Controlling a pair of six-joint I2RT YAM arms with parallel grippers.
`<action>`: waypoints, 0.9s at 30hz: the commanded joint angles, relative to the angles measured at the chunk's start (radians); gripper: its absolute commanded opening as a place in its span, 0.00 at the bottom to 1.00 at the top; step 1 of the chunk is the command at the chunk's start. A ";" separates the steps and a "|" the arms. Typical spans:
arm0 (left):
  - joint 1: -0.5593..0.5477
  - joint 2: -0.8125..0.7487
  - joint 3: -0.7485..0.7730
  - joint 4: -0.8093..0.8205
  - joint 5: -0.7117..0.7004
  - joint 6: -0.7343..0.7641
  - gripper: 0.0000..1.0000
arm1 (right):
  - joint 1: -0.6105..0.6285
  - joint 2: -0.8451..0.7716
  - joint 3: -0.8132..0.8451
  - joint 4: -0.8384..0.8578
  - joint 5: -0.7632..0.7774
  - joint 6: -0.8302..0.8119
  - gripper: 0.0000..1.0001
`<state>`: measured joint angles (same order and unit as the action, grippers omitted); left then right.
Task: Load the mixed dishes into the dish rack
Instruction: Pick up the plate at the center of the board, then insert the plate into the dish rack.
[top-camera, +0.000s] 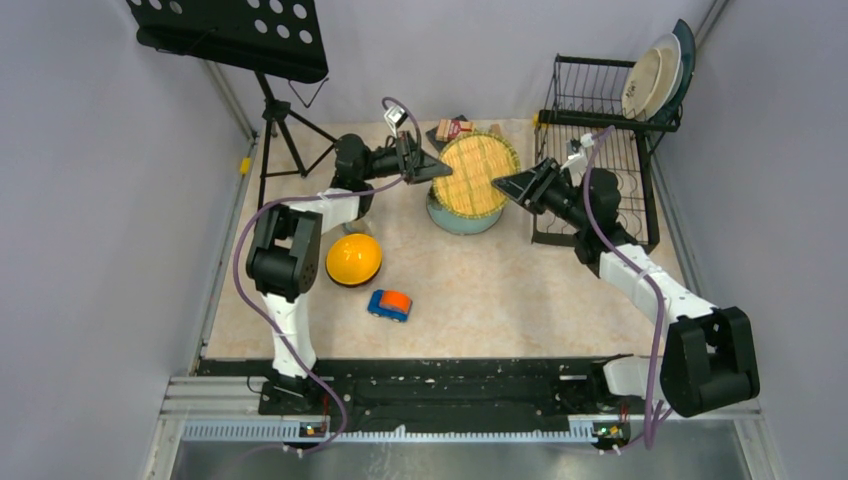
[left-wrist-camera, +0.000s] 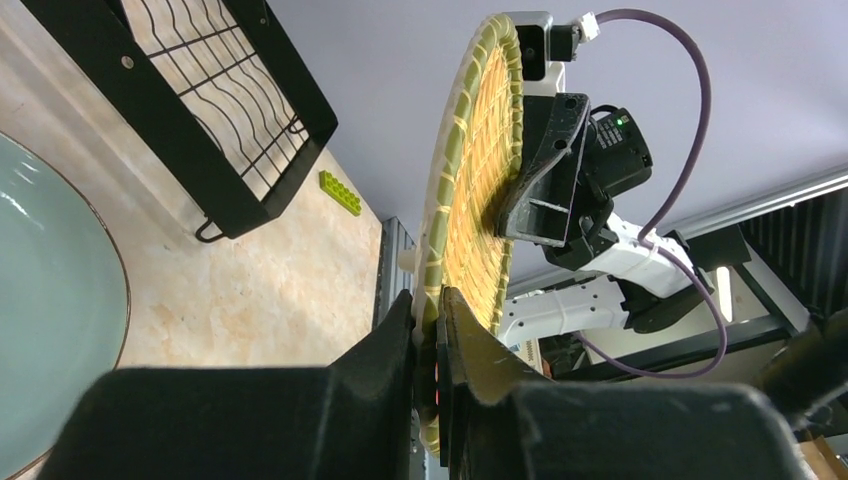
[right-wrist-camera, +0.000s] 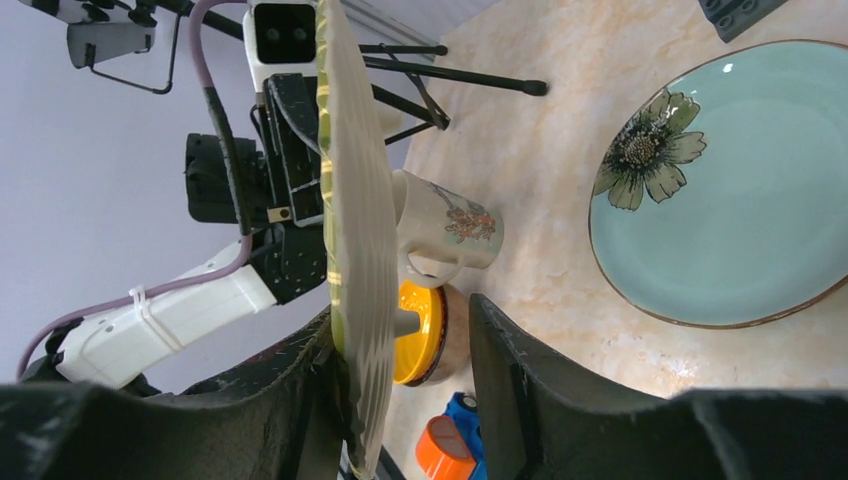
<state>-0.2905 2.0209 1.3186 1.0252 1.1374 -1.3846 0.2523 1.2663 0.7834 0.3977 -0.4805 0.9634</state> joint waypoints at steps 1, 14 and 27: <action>-0.011 -0.029 0.029 0.014 0.006 0.048 0.00 | -0.007 -0.013 0.036 0.056 -0.024 -0.001 0.43; -0.025 -0.068 0.039 -0.222 -0.020 0.243 0.00 | 0.009 -0.009 0.036 0.056 -0.031 -0.018 0.24; -0.034 -0.105 0.062 -0.488 -0.064 0.452 0.08 | 0.049 -0.036 0.110 -0.097 0.042 -0.125 0.00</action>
<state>-0.3153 1.9717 1.3331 0.6186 1.1095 -1.0603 0.2718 1.2724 0.7929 0.2863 -0.4442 0.8825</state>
